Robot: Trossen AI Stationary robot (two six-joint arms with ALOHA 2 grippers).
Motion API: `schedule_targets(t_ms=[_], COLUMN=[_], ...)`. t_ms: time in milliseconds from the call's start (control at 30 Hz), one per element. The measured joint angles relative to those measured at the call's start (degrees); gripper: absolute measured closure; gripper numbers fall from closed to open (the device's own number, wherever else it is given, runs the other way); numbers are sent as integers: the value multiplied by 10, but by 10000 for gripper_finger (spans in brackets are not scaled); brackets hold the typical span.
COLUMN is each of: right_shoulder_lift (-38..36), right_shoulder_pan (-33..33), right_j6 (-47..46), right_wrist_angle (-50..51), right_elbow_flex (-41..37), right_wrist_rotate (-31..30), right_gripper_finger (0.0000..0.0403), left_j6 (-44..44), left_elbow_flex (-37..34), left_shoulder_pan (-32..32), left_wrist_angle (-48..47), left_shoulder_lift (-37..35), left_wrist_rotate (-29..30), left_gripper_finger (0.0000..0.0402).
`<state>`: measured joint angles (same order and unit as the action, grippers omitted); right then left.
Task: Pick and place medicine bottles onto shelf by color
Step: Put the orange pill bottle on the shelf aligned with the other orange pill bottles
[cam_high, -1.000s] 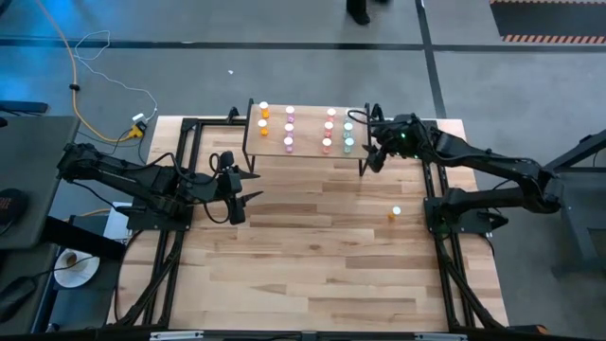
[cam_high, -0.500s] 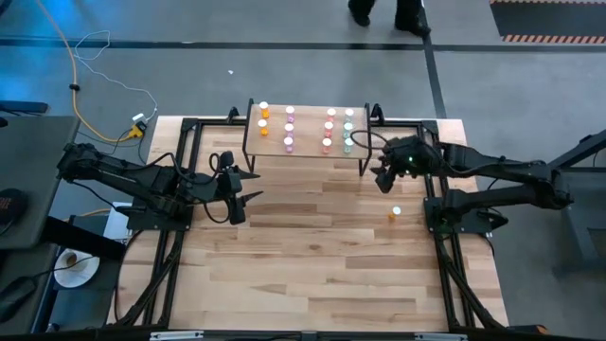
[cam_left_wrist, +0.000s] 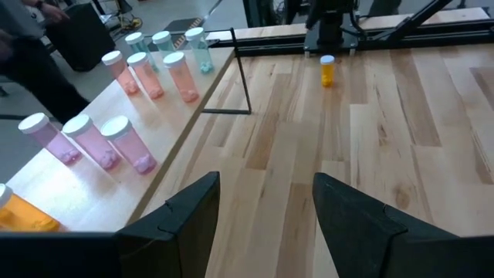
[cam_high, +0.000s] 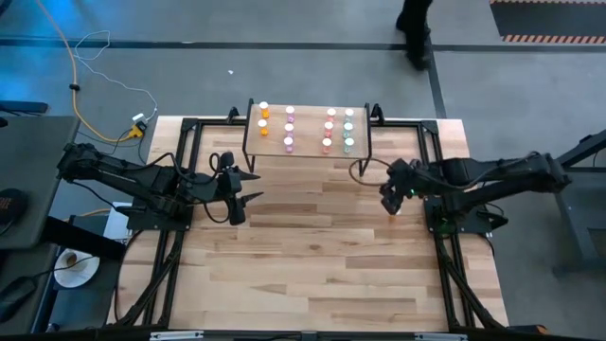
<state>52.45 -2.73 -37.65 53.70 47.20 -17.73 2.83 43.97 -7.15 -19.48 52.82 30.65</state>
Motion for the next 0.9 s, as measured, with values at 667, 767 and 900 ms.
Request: schedule_targets(t_ms=[667, 767, 900], right_shoulder_lift=[0, 0, 0], right_shoulder_pan=[-199, -231, -279], right_j6=[-197, -232, -297], right_wrist_angle=[17, 32, 67], right_elbow_flex=[-69, -69, -69], right_wrist_rotate=[-80, -101, -123], right_gripper_finger=[186, 191, 201], left_j6=[2, 2, 0], left_elbow_flex=[0, 0, 0], left_shoulder_pan=[0, 0, 0], left_wrist_angle=[0, 0, 0], left_shoulder_lift=[0, 0, 0], left_wrist_rotate=[0, 0, 0], left_gripper_finger=[202, 202, 202])
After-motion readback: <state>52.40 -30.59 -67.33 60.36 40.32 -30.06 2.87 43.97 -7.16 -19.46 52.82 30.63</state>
